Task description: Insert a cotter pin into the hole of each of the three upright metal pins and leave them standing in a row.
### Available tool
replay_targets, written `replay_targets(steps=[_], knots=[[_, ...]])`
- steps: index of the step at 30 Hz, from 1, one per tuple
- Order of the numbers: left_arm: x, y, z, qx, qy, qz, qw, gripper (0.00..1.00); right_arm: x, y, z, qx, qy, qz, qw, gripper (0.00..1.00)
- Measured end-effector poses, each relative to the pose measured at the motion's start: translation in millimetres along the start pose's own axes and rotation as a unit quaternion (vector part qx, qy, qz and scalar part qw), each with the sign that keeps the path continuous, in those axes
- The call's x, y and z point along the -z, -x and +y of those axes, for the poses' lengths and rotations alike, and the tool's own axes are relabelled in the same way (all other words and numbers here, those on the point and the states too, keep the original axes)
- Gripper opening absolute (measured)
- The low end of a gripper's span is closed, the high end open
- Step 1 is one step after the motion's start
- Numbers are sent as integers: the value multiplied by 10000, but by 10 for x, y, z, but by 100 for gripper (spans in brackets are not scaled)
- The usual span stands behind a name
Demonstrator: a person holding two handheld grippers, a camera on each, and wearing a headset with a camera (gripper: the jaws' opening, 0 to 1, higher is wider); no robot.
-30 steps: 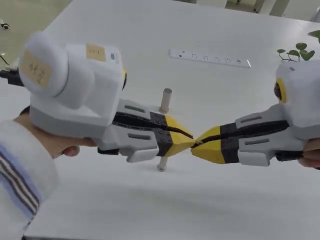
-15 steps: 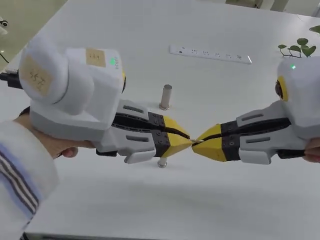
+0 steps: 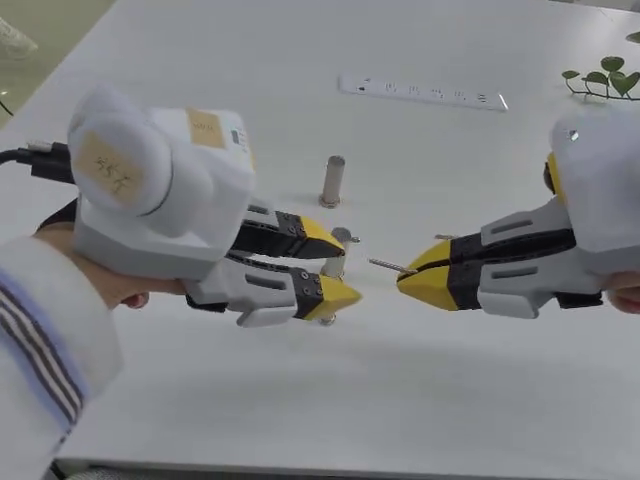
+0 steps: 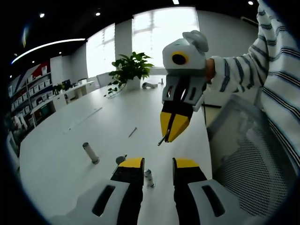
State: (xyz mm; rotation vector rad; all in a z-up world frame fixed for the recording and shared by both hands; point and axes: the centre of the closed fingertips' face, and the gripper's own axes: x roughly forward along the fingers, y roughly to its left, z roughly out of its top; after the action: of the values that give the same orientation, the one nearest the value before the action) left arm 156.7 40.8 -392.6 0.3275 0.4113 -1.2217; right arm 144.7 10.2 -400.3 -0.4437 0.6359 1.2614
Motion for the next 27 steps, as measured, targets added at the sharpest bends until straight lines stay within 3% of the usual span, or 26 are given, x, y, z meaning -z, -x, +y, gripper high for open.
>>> replay_targets(steps=[6, 8, 10, 19, 27], knots=[[81, -46, 84, -74, 5, 179, 9998, 20, 137, -68, -63, 66, 110, 352, 9993, 0], [117, -69, 100, -67, -21, 278, 9996, 19, 162, -98, -84, 60, 105, 419, 9990, 0], [149, -95, 125, -85, 154, 321, 9993, 19, 181, -123, -104, 74, 121, 480, 9987, 0], [280, -167, 160, -55, 96, 575, 9983, 17, 290, -222, -172, 12, 109, 791, 9968, 0], [318, -218, 172, -5, 158, 608, 9980, 15, 316, -297, -196, -100, 101, 876, 9961, 0]])
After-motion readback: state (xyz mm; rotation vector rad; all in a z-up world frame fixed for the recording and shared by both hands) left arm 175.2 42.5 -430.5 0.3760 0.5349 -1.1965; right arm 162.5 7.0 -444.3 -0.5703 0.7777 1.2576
